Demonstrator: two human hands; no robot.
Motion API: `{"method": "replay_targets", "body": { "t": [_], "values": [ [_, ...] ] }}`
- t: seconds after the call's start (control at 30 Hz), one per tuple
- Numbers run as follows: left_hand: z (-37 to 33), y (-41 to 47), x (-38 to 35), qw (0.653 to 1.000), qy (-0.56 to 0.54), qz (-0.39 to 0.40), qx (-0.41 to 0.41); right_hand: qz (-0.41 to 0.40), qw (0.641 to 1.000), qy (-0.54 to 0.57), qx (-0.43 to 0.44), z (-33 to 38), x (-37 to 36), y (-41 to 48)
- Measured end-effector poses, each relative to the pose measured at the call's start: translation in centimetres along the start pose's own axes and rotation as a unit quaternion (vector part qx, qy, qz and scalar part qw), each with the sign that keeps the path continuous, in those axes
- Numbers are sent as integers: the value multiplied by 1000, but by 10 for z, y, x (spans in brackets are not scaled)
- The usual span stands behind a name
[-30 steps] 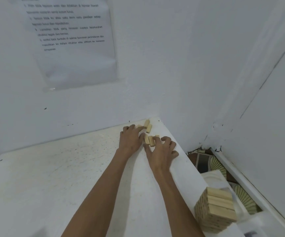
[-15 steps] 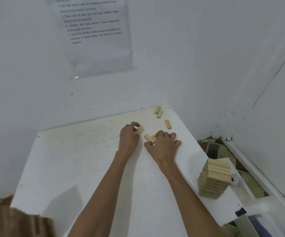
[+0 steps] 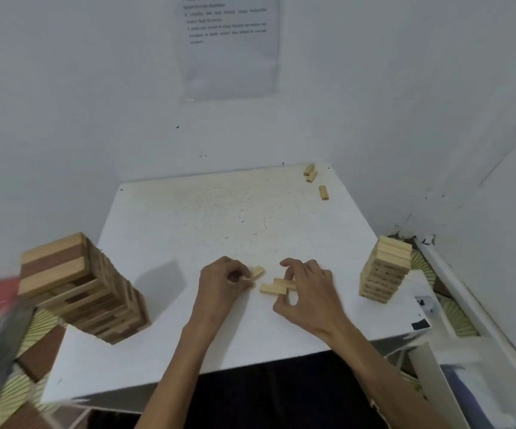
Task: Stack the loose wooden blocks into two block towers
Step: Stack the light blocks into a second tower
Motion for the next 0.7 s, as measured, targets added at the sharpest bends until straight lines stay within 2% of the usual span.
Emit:
{"method": "replay_targets", "body": {
  "t": [0.2, 0.4, 0.53, 0.63, 0.7],
  "values": [
    [1, -33, -1, 1000, 19, 1, -14, 59, 996, -7, 65, 5, -5, -24],
    [3, -43, -4, 996, 51, 35, -58, 79, 992, 82, 48, 1, -2, -32],
    [4, -45, -5, 994, 62, 40, -79, 27, 999, 4, 31, -2, -1, -31],
    [5, -43, -8, 992, 64, 88, -66, 42, 999, -5, 3, -5, 1, -27],
    [6, -43, -10, 990, 65, 108, -64, 52, 999, 0, 14, -4, 0, -25]
  ]
}}
Point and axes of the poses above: each hand's wrist, its own y-axis towards the middle knuckle, its own x-axis out of the back of the hand, z = x × y, the point moved 3 cm from there along y, towards the middle knuckle, and after that the axes turned 13 degrees about -x, right-handed, at the moved point
